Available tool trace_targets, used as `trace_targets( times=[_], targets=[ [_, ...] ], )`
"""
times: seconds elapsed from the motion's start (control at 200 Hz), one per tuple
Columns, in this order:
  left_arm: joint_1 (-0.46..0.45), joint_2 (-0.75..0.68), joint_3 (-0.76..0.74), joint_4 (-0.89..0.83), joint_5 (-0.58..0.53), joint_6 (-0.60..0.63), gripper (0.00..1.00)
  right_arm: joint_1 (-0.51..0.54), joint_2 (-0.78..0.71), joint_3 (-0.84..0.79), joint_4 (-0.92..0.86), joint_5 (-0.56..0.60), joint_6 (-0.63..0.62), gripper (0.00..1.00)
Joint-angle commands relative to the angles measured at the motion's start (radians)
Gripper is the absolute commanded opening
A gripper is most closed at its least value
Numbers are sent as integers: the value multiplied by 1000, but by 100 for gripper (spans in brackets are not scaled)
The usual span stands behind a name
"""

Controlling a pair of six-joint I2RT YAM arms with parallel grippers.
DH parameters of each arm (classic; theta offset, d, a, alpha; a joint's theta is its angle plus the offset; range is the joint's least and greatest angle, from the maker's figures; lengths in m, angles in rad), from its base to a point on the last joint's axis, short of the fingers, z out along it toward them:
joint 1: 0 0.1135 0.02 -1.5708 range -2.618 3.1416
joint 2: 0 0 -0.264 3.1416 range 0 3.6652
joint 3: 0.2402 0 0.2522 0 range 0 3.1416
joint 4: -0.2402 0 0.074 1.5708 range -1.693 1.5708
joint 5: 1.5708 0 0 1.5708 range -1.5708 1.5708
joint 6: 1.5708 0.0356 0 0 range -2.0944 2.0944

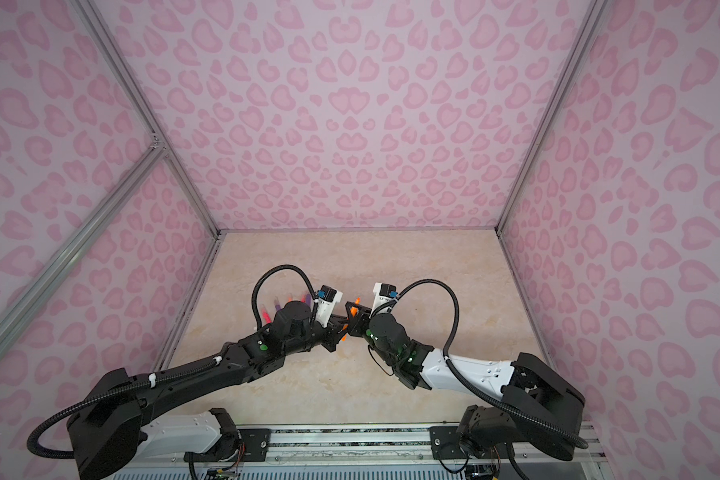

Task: Insert the pens into the pen caps
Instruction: 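Hold the orange marker in left gripper while right gripper reaches the clear cap, then lower the right gripper onto the clear cap and close on it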

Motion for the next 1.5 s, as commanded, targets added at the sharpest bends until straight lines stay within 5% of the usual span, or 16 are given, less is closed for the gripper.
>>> trace_targets(
  times=[0.0,0.125,0.33,0.655,0.965,1.495],
  targets=[
    [3,-23,-7,84,-68,-11,3,11,19,32,-5,-58,-5,26],
    [3,-43,-16,54,-170,-22,3,11,-9,48,-83,23,-40,58],
    [6,-64,-53,49,-385,-44,3,-37,-96,105,-296,128,-90,70],
    [8,-48,-27,-10,-428,-21,3,-251,-183,77,-560,113,-43,69],
    [8,-44,-19,-9,-394,-4,3,-250,-188,-119,-499,131,19,58],
    [8,11,8,-12,-352,-12,3,-211,69,-64,-470,30,-7,53]
  ],
)
